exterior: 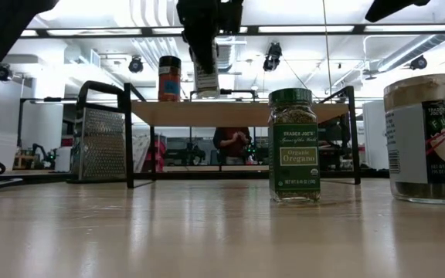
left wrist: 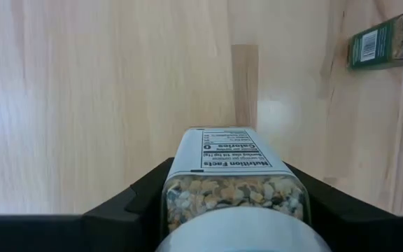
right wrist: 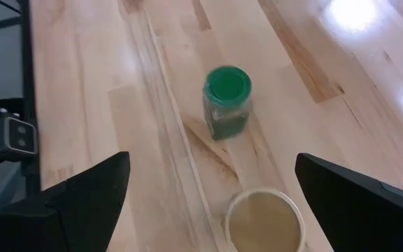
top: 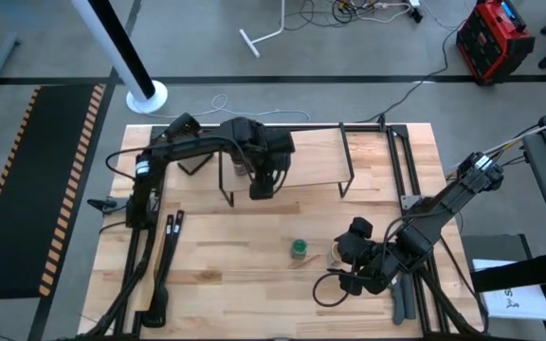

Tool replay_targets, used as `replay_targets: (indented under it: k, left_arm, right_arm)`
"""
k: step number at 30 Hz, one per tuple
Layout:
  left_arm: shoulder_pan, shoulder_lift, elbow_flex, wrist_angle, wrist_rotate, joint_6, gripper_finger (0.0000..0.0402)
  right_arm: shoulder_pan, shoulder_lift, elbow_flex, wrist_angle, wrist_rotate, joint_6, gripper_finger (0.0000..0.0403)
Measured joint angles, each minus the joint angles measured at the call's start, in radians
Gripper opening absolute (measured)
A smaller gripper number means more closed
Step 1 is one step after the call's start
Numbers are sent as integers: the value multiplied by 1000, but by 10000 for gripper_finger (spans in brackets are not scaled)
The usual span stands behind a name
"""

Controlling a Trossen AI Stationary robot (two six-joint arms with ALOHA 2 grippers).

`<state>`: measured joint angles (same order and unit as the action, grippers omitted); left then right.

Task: Shelf spices
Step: Put the white seasoning bottle on the shelf, then put the brown seasoning bottle on the shelf

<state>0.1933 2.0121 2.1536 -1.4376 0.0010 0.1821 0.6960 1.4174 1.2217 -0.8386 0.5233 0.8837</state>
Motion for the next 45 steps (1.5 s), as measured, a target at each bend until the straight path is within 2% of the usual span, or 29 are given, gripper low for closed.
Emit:
replay_targets:
  k: [6,14,29,45]
  left_arm:
    - [58,0,-14,1,44,26,194]
    - [119,0,-20,23,45,42,195]
    - [145,3,-37,63,34,71,200]
    - [143,3,-24,77,33,103,269]
  right_arm:
    - [0,0,0,19,0,-30,385]
    - [0,0,-1,18,1,-59,385]
    - [0,0,-6,25,2,-65,385]
    - [0,0,-12,37,2,-65,385]
